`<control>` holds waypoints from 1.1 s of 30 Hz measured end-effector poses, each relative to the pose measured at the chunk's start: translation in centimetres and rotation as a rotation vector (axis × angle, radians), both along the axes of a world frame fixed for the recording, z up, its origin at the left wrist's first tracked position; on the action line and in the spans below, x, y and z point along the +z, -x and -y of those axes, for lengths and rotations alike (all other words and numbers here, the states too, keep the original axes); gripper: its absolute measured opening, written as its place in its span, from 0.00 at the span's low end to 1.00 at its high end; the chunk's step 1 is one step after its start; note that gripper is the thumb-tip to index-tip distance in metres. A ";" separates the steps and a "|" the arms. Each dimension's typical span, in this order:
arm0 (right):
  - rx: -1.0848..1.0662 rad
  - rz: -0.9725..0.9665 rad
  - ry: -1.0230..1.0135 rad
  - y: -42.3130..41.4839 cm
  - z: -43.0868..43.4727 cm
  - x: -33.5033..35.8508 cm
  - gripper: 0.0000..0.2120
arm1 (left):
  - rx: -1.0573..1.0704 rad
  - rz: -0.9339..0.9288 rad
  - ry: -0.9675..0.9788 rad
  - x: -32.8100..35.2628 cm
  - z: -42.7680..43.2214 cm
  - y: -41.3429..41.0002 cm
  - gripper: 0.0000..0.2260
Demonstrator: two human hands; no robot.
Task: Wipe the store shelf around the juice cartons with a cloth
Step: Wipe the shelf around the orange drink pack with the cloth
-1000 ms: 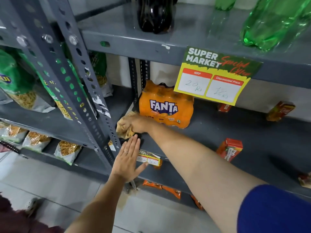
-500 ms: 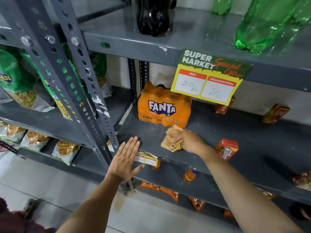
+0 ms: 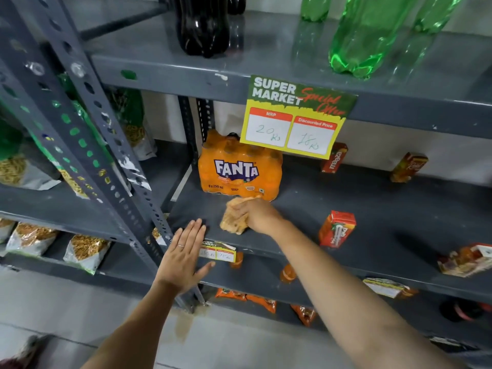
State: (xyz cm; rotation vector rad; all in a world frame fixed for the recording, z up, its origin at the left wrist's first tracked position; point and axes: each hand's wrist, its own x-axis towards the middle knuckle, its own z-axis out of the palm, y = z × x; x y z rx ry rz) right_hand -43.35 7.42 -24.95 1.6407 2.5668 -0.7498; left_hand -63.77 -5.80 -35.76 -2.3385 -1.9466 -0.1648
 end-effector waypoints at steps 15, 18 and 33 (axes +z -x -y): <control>-0.067 0.214 -0.170 0.0 3.7 0.7 0.16 | 0.033 0.039 0.031 -0.2 -0.1 -0.4 0.40; -0.030 0.240 -0.165 -2.1 7.3 -0.8 0.19 | 0.016 0.041 0.021 -0.2 -0.1 -0.3 0.39; -0.590 0.165 -0.008 -6.2 -8.2 0.5 0.20 | 0.043 -0.001 0.082 0.3 0.0 -0.4 0.39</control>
